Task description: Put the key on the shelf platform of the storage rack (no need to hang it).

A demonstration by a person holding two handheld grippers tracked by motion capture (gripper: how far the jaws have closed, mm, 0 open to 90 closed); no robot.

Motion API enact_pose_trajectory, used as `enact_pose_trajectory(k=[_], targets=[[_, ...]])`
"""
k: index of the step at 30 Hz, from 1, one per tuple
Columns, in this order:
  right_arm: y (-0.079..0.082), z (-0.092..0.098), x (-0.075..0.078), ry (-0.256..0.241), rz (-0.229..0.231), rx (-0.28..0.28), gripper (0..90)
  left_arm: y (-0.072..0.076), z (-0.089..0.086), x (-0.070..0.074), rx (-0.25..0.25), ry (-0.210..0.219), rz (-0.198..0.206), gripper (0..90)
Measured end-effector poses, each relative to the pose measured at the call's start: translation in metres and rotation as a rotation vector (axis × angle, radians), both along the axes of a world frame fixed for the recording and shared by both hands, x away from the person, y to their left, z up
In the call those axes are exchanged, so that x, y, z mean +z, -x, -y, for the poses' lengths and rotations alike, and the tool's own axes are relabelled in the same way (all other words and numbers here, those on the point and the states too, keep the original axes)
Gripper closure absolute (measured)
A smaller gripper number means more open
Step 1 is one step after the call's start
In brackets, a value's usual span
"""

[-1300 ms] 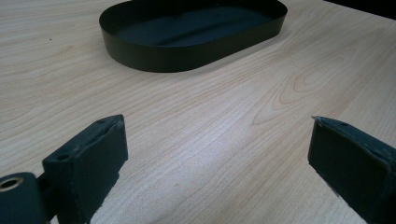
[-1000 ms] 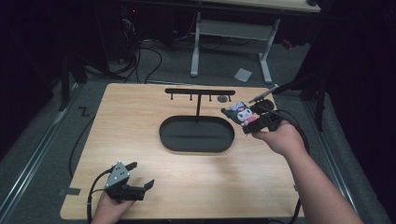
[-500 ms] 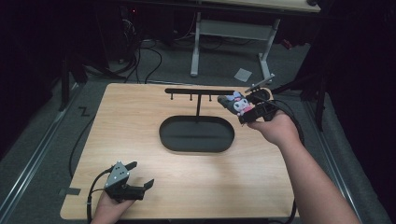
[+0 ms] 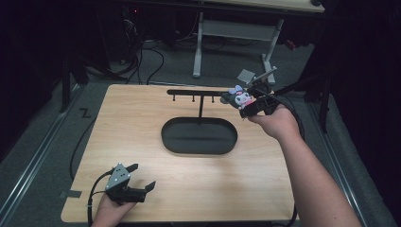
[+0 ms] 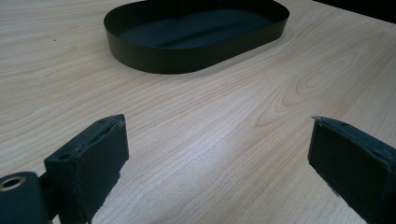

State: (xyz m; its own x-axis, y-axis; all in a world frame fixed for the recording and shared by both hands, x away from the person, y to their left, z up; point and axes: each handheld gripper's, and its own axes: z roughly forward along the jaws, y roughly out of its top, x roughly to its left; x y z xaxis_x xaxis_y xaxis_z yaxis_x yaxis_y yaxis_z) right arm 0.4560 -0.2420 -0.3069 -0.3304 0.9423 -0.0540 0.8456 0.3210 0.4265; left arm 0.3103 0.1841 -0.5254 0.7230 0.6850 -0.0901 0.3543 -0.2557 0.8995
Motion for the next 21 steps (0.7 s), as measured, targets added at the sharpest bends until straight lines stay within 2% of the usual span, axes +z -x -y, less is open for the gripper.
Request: enact_pose_trajectory(k=[4, 10, 15, 16, 18, 21], targets=[[0.000, 0.003, -0.002, 0.010, -0.003, -0.009, 46.4, 0.000, 0.000, 0.000, 0.000, 0.000, 0.000, 5.5], [0.001, 0.018, -0.012, 0.002, -0.011, -0.044, 46.3, 0.000, 0.001, 0.000, -0.005, -0.002, -0.002, 5.5], [0.004, 0.029, -0.028, -0.013, -0.026, -0.062, 46.1, 0.000, 0.001, 0.000, -0.005, -0.005, -0.003, 5.6], [0.005, 0.032, -0.037, -0.023, -0.033, -0.067, 46.0, 0.000, 0.002, 0.000, -0.005, -0.005, -0.003, 5.6], [0.006, 0.033, -0.040, -0.027, -0.037, -0.066, 45.9, 0.000, 0.002, -0.001, -0.007, -0.008, -0.003, 5.6], [0.007, 0.036, -0.055, -0.044, -0.054, -0.071, 45.6, 0.000, 0.002, -0.001, -0.009, -0.009, -0.005, 5.6]])
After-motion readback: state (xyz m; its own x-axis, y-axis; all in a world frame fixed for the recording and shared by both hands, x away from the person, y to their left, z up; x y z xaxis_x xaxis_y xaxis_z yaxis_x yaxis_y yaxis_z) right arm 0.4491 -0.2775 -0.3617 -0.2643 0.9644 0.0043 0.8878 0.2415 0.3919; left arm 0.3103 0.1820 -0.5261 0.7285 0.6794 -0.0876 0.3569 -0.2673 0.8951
